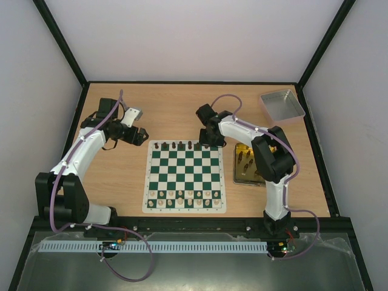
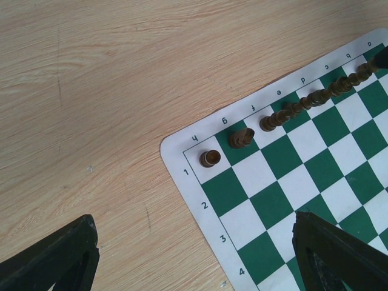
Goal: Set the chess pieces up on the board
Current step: Place the chess piece on the chessboard.
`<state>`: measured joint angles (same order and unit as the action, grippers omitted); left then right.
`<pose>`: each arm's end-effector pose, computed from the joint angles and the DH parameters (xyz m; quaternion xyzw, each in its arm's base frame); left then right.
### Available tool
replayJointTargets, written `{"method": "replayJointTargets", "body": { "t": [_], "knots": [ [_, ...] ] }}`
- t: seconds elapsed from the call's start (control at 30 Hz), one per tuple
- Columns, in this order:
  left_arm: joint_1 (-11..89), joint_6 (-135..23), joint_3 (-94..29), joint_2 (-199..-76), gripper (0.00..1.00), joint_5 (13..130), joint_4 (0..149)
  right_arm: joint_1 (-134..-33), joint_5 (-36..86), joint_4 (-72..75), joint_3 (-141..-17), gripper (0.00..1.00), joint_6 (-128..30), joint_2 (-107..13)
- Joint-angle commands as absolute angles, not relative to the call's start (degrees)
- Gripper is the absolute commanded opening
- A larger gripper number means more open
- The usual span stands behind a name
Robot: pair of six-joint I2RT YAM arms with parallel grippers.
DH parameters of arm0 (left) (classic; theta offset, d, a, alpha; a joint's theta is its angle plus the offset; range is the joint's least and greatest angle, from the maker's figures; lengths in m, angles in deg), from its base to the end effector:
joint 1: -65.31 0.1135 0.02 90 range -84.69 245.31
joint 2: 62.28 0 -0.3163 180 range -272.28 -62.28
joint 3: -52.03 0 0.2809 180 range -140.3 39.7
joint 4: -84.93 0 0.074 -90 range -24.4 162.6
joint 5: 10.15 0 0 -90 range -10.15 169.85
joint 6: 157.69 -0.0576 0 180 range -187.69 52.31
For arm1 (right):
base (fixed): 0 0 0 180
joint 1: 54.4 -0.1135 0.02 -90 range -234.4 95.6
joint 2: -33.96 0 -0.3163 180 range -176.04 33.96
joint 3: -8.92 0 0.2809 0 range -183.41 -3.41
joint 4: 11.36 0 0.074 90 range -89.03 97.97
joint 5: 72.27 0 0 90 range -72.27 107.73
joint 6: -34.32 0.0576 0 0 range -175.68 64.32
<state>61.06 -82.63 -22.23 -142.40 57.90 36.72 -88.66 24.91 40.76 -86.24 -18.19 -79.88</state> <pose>0.3175 -0.0452 0.2932 0.2136 0.9110 -0.1521 0.3183 0.3737 0.2633 0.1890 0.0173 0.9840 0.1476 0.0987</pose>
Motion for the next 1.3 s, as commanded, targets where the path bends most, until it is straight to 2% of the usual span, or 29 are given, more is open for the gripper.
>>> {"method": "replayJointTargets", "body": {
  "t": [0.0, 0.17, 0.63, 0.9, 1.1, 1.27],
  "knots": [
    [60.74, -82.9, -21.87, -141.29, 0.87, 57.97, 36.65, -89.12, 24.97, 40.41, -85.03, 0.02, -18.08, -81.04],
    [60.74, -82.9, -21.75, -141.18, 0.87, 57.88, 36.66, -89.12, 26.01, 39.78, -84.87, 0.04, -17.8, -81.16],
    [60.74, -82.99, -21.58, -140.98, 0.87, 57.73, 36.77, -89.12, 27.91, 39.19, -85.49, 0.25, -16.93, -80.42],
    [60.74, -82.99, -21.44, -140.87, 0.87, 57.79, 36.77, -88.63, 22.7, 43.21, -88.72, 0.29, -17.48, -77.37],
    [60.75, -83.03, -21.41, -140.45, 0.88, 57.45, 36.67, -82.69, 22.07, 43.96, -84.25, 0.29, -16.09, -66.66],
    [60.69, -82.99, -21.51, -140.8, 0.88, 57.32, 36.72, -73.66, 19.39, 45.42, -71.76, 0.27, -15.06, -54.58]
  ]
}}
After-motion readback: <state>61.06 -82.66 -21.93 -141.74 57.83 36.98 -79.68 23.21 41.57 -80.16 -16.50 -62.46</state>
